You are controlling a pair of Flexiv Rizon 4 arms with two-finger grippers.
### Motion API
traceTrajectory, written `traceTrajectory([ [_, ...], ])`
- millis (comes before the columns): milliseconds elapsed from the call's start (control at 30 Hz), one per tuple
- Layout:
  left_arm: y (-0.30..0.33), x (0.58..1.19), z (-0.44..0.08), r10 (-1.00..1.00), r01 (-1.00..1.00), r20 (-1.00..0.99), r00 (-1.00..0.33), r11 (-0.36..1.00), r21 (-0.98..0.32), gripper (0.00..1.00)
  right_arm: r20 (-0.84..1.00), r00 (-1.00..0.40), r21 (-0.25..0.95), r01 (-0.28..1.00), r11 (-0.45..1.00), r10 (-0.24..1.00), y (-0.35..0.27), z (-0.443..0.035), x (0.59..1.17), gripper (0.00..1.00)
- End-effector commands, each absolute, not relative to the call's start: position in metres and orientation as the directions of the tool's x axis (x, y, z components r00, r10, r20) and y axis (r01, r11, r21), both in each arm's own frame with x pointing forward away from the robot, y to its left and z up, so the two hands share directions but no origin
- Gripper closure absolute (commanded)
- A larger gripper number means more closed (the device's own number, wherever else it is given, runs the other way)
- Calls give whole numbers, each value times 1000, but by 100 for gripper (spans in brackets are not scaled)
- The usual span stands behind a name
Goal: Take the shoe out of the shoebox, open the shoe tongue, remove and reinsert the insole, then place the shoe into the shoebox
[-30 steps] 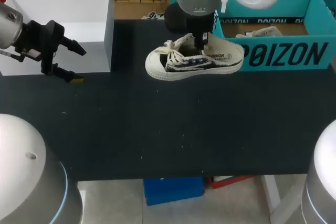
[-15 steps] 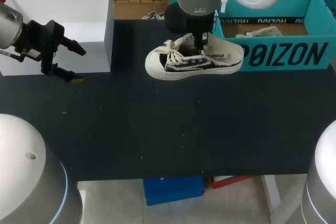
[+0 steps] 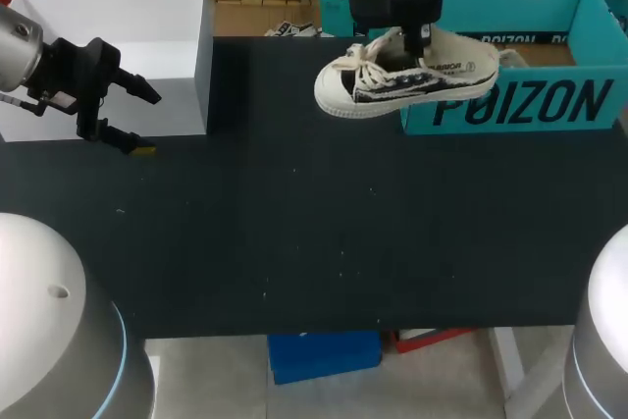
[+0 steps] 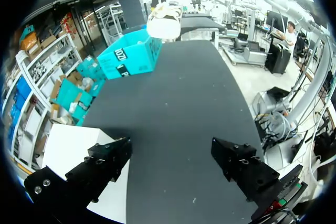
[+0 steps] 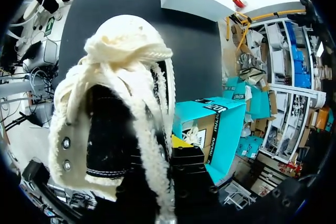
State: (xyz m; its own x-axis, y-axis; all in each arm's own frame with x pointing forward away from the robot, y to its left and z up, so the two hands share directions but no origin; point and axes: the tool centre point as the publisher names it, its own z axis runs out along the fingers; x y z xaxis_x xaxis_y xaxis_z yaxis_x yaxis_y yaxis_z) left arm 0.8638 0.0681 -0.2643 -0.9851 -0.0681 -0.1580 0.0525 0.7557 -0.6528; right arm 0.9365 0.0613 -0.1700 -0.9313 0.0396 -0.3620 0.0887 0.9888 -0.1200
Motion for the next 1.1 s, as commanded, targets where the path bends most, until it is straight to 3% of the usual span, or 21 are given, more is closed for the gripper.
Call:
traceTrajectory([
  [33, 68, 863, -265, -69, 55, -162, -984, 756, -653, 0, -324, -946, -117, 61, 991, 20, 39, -161, 966, 100],
  [667, 68, 863, -265, -69, 55, -162, -984, 756, -653, 0, -289, -957, -130, 10, 992, -28, -121, -164, 1042, 100],
  [1100, 68, 863, -265, -69, 55, -162, -984, 756, -653, 0, -271, -962, -96, 3, 995, -24, -172, -189, 1089, 100],
])
